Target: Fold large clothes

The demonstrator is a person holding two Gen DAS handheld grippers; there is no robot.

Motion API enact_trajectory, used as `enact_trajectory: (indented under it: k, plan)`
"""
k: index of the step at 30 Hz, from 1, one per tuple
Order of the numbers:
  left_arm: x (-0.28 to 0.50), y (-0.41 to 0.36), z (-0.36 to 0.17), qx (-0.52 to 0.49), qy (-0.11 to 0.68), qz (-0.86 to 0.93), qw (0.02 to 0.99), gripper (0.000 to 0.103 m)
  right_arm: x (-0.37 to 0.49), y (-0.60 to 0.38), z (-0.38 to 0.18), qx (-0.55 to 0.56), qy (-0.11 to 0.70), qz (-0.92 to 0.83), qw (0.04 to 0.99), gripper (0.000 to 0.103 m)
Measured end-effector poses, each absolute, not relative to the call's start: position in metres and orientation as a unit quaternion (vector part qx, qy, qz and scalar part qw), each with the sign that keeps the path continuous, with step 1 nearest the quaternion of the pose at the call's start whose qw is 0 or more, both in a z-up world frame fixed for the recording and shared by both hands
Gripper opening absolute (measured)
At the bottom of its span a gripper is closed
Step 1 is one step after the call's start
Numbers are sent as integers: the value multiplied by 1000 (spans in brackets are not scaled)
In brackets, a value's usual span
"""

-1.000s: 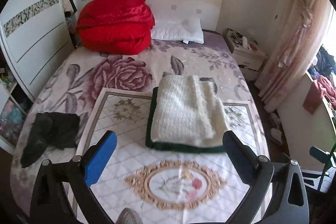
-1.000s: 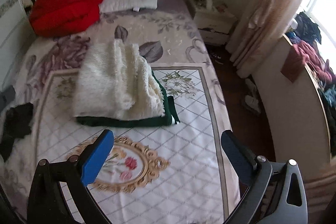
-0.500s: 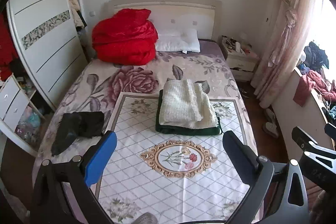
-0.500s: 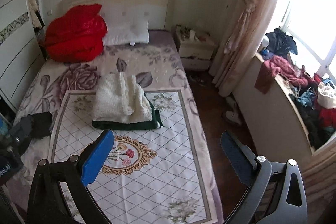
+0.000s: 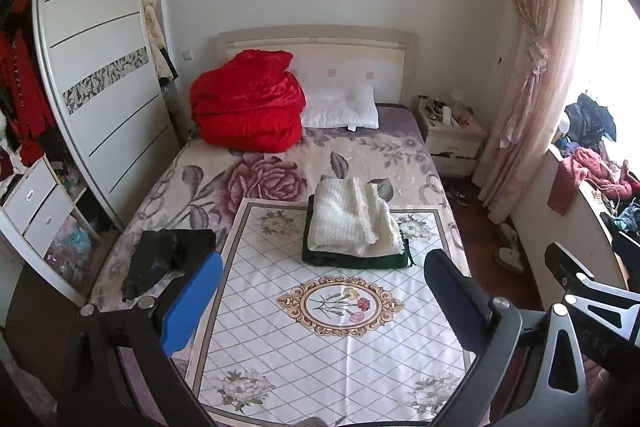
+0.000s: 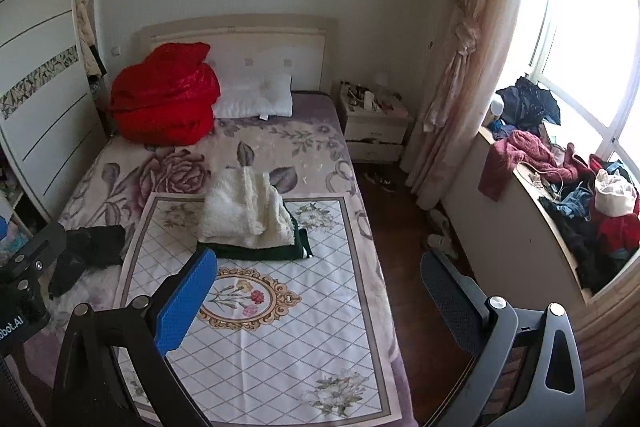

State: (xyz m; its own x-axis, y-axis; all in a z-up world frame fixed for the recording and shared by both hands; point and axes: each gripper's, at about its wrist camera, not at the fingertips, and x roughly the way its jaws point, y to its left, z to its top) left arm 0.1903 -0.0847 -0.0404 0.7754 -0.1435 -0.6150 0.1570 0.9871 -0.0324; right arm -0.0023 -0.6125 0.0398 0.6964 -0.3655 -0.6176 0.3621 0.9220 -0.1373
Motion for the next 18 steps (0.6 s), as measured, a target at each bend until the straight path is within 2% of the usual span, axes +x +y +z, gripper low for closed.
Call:
enact_trajectory:
  k: [18]
  plan:
    - [162,-82,-24,10,310,-76,948,103,-30,-605,73,-21,307,-195,931,103]
